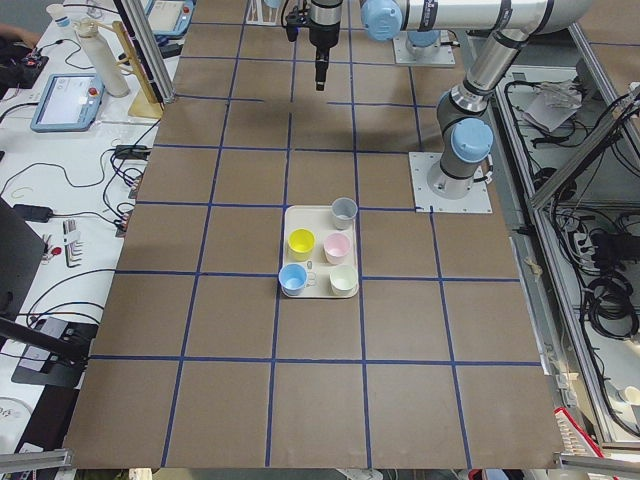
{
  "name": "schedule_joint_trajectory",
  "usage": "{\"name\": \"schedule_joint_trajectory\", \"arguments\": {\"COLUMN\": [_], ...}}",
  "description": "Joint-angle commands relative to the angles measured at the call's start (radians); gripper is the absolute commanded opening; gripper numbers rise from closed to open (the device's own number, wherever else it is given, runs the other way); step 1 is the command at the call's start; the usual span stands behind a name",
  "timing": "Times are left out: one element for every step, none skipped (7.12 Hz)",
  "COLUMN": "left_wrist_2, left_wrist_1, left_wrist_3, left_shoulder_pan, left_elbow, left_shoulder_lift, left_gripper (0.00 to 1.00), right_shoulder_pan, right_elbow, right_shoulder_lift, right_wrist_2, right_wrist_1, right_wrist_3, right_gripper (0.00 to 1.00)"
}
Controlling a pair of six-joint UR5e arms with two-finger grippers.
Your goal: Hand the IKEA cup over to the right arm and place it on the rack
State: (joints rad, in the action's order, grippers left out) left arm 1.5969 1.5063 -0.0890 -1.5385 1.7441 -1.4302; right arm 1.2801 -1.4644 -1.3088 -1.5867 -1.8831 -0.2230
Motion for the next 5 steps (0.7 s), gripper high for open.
{"name": "schedule_joint_trajectory", "arguments": {"left_wrist_2": [0.0, 0.0, 0.0, -0.002, 0.0], "left_wrist_1": [0.0, 0.0, 0.0, 0.0, 0.0], "left_wrist_3": [-0.003, -0.001, -0.001, 0.0, -0.001], "left_shoulder_pan": [0.0, 0.001, 0.001, 0.001, 0.001], "left_elbow": [-0.001, 0.0, -0.003, 0.0, -0.001], "left_shoulder_lift": [0.003, -0.009, -0.006, -0.007, 0.0], "left_gripper": [1.0, 1.0, 1.0, 1.0, 1.0], "right_shoulder_pan": [0.117, 0.189, 0.268, 0.328, 0.388], "right_elbow": [0.004, 0.003, 0.002, 0.002, 0.002], "right_shoulder_lift": [-0.082, -0.124, -0.147, -0.173, -0.2], "right_wrist_2": [0.016, 0.016, 0.013, 0.014, 0.016], "right_wrist_1": [0.147, 0.157, 0.198, 0.241, 0.29], "right_wrist_3": [0.071, 0.111, 0.184, 0.295, 0.366], "right_gripper": [1.0, 1.0, 1.0, 1.0, 1.0]}}
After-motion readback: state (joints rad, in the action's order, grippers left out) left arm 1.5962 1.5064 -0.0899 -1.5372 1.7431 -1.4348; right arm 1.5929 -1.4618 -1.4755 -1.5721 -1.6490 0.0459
